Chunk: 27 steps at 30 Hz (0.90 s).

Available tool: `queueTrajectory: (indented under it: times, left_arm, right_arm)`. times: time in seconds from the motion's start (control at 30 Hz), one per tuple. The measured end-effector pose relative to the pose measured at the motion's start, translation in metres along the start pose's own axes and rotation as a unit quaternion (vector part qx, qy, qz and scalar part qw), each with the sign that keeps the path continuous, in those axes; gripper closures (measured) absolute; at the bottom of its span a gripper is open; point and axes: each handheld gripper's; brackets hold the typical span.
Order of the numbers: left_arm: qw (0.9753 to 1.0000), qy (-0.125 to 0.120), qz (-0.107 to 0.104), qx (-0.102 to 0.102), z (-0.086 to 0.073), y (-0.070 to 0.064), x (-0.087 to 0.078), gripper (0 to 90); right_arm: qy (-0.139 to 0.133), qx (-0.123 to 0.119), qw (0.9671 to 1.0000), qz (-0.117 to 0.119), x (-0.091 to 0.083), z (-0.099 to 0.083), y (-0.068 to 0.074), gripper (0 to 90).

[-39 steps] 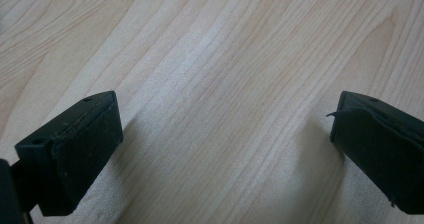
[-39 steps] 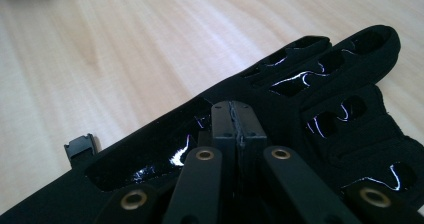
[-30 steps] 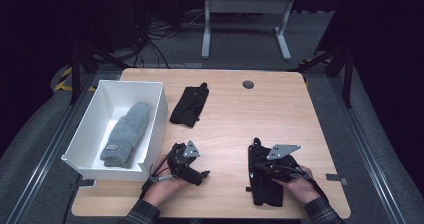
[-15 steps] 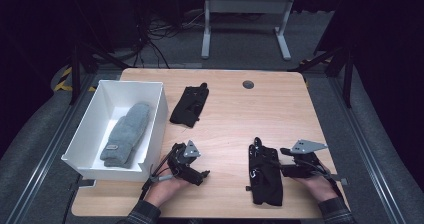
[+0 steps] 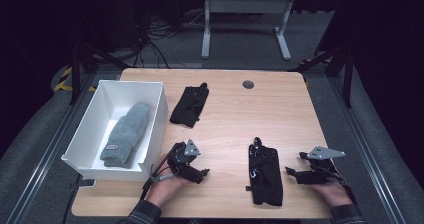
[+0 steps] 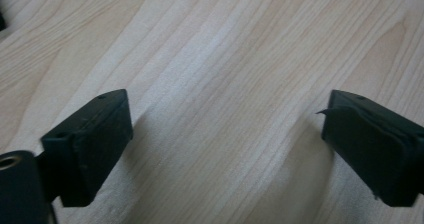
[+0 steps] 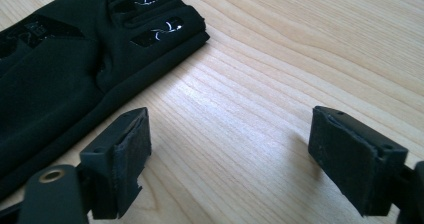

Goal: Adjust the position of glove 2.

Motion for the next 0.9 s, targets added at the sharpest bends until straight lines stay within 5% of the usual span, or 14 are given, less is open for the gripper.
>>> queueTrajectory:
  times: [0.17,0.37,0.6,0.9]
  left_arm:
    - [0.9999,0.001,0.007,-0.010,0.005,0.002,-0.004,21.4]
    - [0.9991,-0.014,0.006,-0.040,0.015,0.013,-0.009,48.7]
    - [0.9985,-0.011,0.011,-0.052,0.031,0.020,-0.008,87.3]
    - [0.9952,-0.012,0.057,-0.078,0.055,0.045,0.004,90.0]
  right_arm:
    - [0.001,0.000,1.0000,0.006,0.000,-0.001,-0.001,16.5]
    - [0.001,0.000,1.0000,0.006,0.000,-0.001,-0.001,16.2]
    - [0.001,0.000,1.0000,0.005,0.000,-0.001,-0.001,16.1]
    - [0.001,0.000,1.0000,0.005,0.000,-0.001,-0.001,16.1]
Point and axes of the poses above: each handheld gripper's, and its own axes: x roughly forward along the jaws, z roughly out of its top, y roughly to its left, and after that the axes turned 2 degrees about x, right-handed
